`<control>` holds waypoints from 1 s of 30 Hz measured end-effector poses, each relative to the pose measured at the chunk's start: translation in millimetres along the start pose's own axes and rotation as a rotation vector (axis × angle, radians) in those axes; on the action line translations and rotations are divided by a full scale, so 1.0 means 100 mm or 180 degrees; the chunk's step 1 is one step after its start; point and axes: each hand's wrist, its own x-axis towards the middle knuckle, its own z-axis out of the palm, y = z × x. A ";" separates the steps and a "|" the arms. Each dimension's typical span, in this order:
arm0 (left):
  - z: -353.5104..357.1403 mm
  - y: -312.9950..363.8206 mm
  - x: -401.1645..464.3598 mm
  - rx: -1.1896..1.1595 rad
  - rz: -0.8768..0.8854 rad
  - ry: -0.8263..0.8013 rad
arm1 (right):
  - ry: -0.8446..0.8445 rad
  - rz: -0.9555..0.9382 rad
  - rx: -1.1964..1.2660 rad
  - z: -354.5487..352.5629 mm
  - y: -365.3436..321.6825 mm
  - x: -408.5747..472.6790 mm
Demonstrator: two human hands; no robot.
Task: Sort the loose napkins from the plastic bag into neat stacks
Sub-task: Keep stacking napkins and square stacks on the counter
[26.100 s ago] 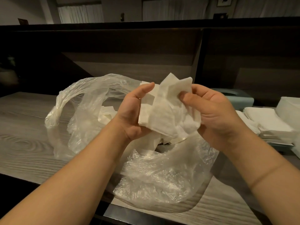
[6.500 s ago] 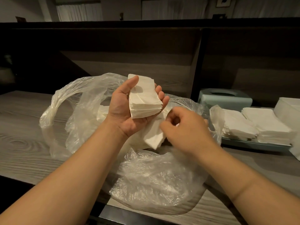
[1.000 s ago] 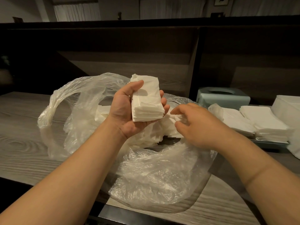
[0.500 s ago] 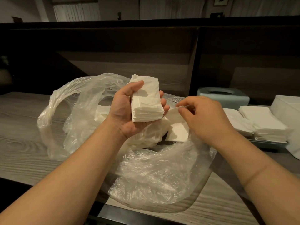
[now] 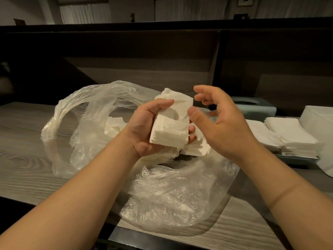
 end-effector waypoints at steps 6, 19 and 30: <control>-0.01 -0.07 -0.02 0.0496 -0.0121 -0.0607 | -0.0472 -0.0013 0.0011 -0.02 -0.09 -0.02; 0.45 -0.18 -0.03 0.1949 -0.0861 -0.1033 | -0.1440 0.0542 0.0316 -0.70 -0.13 -0.22; 1.20 -1.00 0.14 0.3192 0.0474 0.0483 | -0.0153 0.1072 0.0762 -1.43 0.36 -1.10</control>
